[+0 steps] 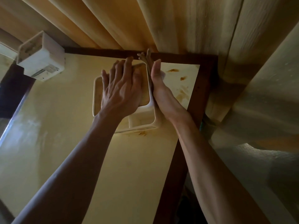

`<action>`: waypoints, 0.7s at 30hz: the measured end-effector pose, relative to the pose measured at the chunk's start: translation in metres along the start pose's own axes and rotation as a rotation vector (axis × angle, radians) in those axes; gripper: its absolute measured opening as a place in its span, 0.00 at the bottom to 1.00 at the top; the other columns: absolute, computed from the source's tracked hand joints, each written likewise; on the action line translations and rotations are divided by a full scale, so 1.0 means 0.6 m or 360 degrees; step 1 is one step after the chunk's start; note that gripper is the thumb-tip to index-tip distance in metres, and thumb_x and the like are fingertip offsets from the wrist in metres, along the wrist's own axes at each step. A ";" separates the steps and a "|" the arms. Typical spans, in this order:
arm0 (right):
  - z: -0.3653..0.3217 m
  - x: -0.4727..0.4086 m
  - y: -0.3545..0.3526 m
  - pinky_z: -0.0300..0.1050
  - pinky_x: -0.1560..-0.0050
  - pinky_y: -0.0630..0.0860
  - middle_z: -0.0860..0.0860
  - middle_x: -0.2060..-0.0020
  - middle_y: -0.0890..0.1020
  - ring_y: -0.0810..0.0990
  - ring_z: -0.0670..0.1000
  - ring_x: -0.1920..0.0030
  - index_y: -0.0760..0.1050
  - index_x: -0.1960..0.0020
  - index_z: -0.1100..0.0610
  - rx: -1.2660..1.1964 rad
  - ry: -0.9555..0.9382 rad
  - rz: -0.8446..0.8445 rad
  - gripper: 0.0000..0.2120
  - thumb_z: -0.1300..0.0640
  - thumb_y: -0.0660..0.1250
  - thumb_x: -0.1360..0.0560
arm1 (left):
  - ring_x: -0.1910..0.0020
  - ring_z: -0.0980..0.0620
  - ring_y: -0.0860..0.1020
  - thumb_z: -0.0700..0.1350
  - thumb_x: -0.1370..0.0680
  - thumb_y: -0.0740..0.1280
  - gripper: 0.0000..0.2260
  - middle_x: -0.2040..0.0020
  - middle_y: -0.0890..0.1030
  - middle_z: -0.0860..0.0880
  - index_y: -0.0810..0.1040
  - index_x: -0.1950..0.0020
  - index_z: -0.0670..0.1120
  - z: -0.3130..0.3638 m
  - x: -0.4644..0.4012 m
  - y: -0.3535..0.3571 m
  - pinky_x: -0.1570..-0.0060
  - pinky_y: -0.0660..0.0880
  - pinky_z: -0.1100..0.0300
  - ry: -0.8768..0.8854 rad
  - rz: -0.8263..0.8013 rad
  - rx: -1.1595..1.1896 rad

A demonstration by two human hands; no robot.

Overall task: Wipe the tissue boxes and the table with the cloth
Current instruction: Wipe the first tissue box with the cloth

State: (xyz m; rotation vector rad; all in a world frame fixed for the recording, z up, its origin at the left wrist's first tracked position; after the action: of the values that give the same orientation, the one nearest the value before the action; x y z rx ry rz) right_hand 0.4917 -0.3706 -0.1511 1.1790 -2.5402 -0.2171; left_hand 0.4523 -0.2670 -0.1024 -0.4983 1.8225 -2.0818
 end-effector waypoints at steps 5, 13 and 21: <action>0.025 0.056 0.026 0.39 0.22 0.53 0.46 0.17 0.52 0.51 0.37 0.20 0.47 0.16 0.44 -0.0006 -0.0159 -0.0124 0.34 0.31 0.39 0.19 | 0.20 0.46 0.54 0.57 0.17 0.42 0.25 0.21 0.60 0.47 0.56 0.22 0.50 0.009 0.008 -0.006 0.22 0.45 0.35 0.0040 0.0023 0.0023; 0.066 0.171 0.063 0.67 0.20 0.51 0.42 0.17 0.45 0.45 0.48 0.17 0.37 0.18 0.40 -0.0004 -0.0249 -0.0026 0.43 0.21 0.42 0.26 | 0.20 0.48 0.53 0.55 0.14 0.46 0.24 0.21 0.60 0.49 0.57 0.20 0.49 0.000 0.004 -0.005 0.22 0.43 0.38 -0.0009 0.0039 0.0082; 0.039 0.103 0.039 0.52 0.19 0.57 0.47 0.17 0.54 0.54 0.44 0.18 0.45 0.16 0.48 -0.0125 -0.0222 -0.0063 0.46 0.24 0.44 0.26 | 0.20 0.45 0.53 0.54 0.14 0.50 0.24 0.20 0.59 0.46 0.60 0.20 0.46 -0.003 0.002 0.003 0.22 0.46 0.36 0.0085 0.0044 -0.0156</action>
State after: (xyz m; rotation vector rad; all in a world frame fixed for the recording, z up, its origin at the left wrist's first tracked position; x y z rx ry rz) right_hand 0.4291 -0.4026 -0.1521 1.2245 -2.6020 -0.4187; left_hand 0.4504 -0.2663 -0.1046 -0.4435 1.9578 -2.0135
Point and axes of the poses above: each hand's wrist, its own x-axis away from the middle knuckle, its own y-axis out of the palm, z = x × y, the point moved 7 cm from there along -x, towards the middle knuckle
